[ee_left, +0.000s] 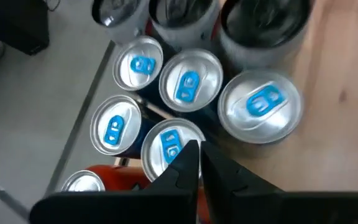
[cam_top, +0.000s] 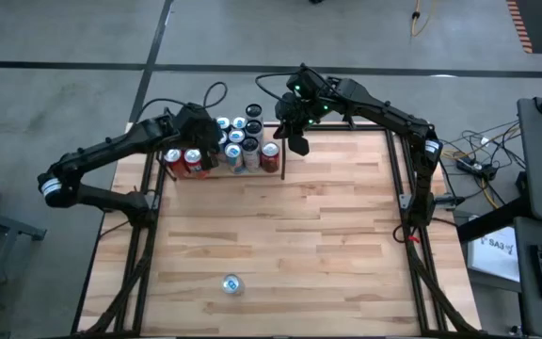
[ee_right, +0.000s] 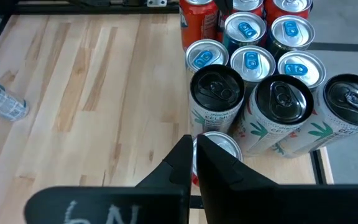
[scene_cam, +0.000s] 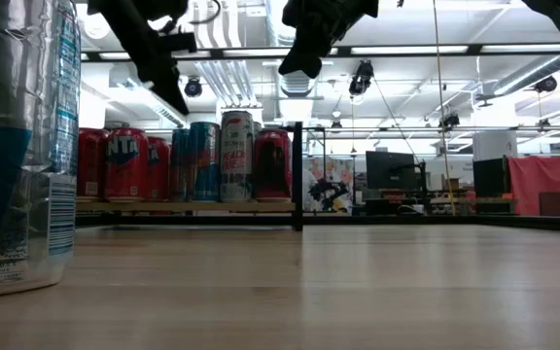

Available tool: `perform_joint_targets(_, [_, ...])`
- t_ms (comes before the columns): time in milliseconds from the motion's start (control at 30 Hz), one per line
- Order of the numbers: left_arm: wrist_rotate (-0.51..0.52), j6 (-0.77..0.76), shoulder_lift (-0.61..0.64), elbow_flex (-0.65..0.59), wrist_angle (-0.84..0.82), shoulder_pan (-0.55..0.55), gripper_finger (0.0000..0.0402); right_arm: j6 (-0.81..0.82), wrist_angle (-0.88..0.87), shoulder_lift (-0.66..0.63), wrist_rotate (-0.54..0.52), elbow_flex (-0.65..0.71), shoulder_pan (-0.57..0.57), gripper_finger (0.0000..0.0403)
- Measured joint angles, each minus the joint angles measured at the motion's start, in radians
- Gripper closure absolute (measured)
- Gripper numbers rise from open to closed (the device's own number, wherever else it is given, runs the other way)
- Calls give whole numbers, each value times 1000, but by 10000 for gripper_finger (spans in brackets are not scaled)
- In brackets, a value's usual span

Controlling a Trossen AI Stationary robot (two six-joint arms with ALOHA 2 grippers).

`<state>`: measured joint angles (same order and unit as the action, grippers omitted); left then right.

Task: Place canned beverage on shelf
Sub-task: Put the blue soda can on the shelf aligned with the other blue soda can

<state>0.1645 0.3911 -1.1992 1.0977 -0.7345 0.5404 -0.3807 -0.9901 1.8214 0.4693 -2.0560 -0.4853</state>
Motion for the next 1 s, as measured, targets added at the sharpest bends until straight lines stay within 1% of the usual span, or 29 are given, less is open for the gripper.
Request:
perform_joint_targets(67, [-27,-36,34,0,-3,-15,402,23,0,0,-1,0,11,394])
perform_joint_targets(133, [-90,-73,80,-8,-1,-41,402,43,0,0,-1,0,31,394])
perform_joint_targets(200, [-129,-122,122,-17,1,-78,402,63,0,0,-1,0,59,394])
perform_joint_targets(333, [-129,-228,200,-40,6,-209,402,107,-2,-2,-7,0,127,394])
perform_joint_targets(400, [-117,-286,230,-61,53,-305,402,132,-3,-3,-50,0,173,394])
perform_joint_targets(433, [-94,-315,241,-76,85,-357,402,144,-5,-3,-81,0,198,394])
perform_joint_targets(500, [-28,-378,260,-110,130,-471,402,160,-18,-3,-140,0,249,394])
perform_joint_targets(567, [71,-455,270,-132,155,-592,402,177,-37,-3,-163,0,301,394])
perform_joint_targets(733, [384,-686,249,-166,168,-917,402,220,-46,-3,-178,11,436,394])
perform_joint_targets(867, [607,-850,179,-161,178,-1146,402,243,-34,-3,-282,44,548,394])
perform_joint_targets(933, [678,-917,134,-144,179,-1227,402,262,-1,-3,-325,75,595,394])
perform_joint_targets(1000, [709,-974,93,-120,177,-1283,402,285,46,-3,-339,115,635,394])
